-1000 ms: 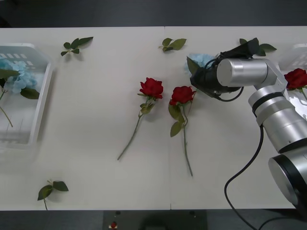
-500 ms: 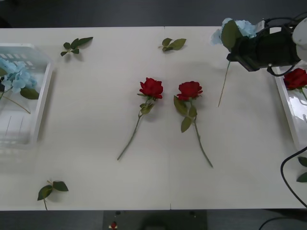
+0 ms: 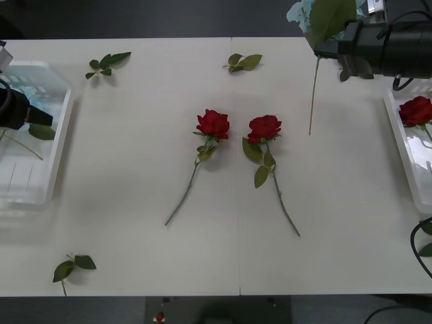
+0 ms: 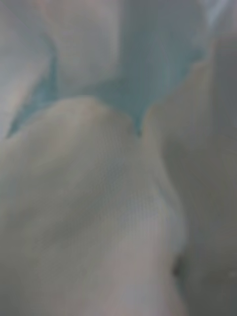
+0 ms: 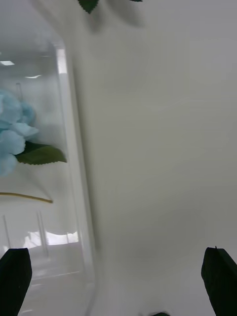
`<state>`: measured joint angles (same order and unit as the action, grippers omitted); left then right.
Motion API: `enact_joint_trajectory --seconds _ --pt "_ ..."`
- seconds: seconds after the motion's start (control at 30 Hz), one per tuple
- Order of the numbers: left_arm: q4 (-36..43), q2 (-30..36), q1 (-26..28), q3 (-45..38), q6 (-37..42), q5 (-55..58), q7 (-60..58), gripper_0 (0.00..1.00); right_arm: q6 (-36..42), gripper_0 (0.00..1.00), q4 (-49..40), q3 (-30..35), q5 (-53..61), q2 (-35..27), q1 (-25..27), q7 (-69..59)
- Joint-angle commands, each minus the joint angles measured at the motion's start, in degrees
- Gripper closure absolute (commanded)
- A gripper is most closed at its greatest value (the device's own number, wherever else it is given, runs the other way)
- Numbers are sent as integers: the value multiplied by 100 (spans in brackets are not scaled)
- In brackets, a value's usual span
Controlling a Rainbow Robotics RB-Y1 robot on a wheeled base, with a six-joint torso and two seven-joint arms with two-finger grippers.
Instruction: Put the red flowers into the right box and the blue flowers into the left box
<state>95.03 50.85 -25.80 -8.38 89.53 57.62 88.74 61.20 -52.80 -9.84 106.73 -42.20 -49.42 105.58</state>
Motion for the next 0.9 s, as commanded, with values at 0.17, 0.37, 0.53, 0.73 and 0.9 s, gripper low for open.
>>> enact_joint_trajectory --seconds 0.17,0.37,0.53,0.73,0.9 --pt "103 -409 -302 -270 -15 1269 1207 0 419 100 -292 -457 1965 -324 -147 1712" --pt "-178 -427 -311 -296 -15 2684 1866 0 208 100 -1022 -747 2774 -263 91 2415" --pt "-732 -471 -478 -261 319 3695 2543 0 -337 100 -1944 -905 3354 -122 583 2863" --pt "-1215 -620 -707 -234 697 4433 3308 0 -741 100 -2498 -896 3424 519 864 3215" --pt "-1479 -638 -803 170 609 5137 3738 0 -803 100 -2498 -659 2941 1319 934 3302"
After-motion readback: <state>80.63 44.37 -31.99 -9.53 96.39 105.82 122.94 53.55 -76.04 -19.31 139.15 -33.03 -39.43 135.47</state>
